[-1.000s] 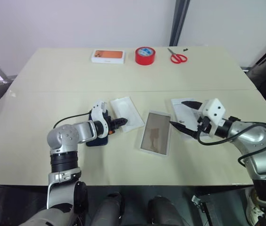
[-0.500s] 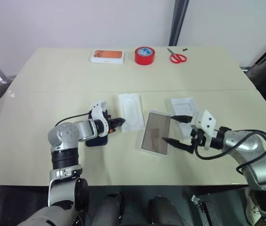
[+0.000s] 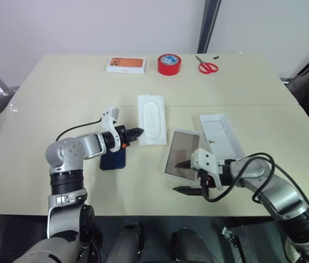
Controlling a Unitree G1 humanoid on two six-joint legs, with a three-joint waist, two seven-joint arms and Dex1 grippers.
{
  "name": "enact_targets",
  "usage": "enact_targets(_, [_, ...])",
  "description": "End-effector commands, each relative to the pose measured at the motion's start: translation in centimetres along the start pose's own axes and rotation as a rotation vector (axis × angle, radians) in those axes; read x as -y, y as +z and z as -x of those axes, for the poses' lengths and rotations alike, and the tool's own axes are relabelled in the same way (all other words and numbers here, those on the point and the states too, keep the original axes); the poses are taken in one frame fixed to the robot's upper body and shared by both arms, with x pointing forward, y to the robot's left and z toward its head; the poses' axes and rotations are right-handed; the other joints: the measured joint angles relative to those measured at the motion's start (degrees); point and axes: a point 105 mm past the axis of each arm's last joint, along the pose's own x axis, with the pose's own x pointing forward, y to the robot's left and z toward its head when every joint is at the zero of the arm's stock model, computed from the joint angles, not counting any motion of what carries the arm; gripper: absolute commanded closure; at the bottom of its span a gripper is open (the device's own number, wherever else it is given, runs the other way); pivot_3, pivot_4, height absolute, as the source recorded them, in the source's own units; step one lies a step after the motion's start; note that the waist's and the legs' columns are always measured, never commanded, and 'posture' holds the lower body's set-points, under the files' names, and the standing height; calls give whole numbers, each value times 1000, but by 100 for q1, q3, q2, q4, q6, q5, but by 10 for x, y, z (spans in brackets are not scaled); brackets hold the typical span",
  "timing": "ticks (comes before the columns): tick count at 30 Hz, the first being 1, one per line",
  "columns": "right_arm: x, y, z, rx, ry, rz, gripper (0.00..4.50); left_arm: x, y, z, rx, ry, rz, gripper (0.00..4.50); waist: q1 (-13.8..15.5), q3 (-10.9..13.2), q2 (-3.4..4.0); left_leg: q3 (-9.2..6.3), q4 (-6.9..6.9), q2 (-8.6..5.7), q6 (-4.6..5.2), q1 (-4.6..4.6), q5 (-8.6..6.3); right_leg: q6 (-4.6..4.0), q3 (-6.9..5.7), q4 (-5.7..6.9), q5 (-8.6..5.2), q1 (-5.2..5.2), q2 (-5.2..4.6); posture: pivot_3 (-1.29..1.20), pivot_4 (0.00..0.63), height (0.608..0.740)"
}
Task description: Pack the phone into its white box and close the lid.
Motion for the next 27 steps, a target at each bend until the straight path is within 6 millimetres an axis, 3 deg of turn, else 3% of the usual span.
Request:
enact_targets(1, [2,2,0,-6,6,69,2870,10,10,7,38,-46,-9,4500,-2,0,0,-1,0,0,0,0,0,0,0,0,0,0,0,0,150,734])
enact_targets(4, [6,3,-1,-6,5,100,4442,11,11,8,43,-60,18,4500,-16,0,0,-1,-1,1,0,0,0,0,0,1,0,-1,1,0,150,734])
enact_targets(13, [58,36,-10,59,-168,271,4481,23,19,5,55,-102,42,4500,-19,3,-5,-1,1,1,-15,0,9,0,-2,2,0,-2,3,0,150,734])
enact_targets(16, [64,45,-15,94,-155,262,4481,26,14,1,39,-111,51,4500,-20,3,-6,-1,0,1,-19,0,11,0,-1,3,0,-3,3,0,150,734])
enact_targets(19, [56,43,-19,95,-96,286,3614,31,8,-3,23,-122,51,4500,-6,4,-6,-1,2,1,-19,-1,11,0,-2,2,1,-2,3,0,150,734])
enact_targets(24, [59,41,-11,82,-128,321,1255,31,2,-5,9,-112,33,4500,-22,4,-6,-1,1,1,-19,-1,12,2,-1,3,2,-3,4,0,150,734])
enact_targets(27, [63,30,8,43,-166,297,1255,31,-3,-6,-7,-111,20,4500,-17,4,-6,-1,1,0,-20,-1,12,2,0,2,2,-3,3,0,150,734])
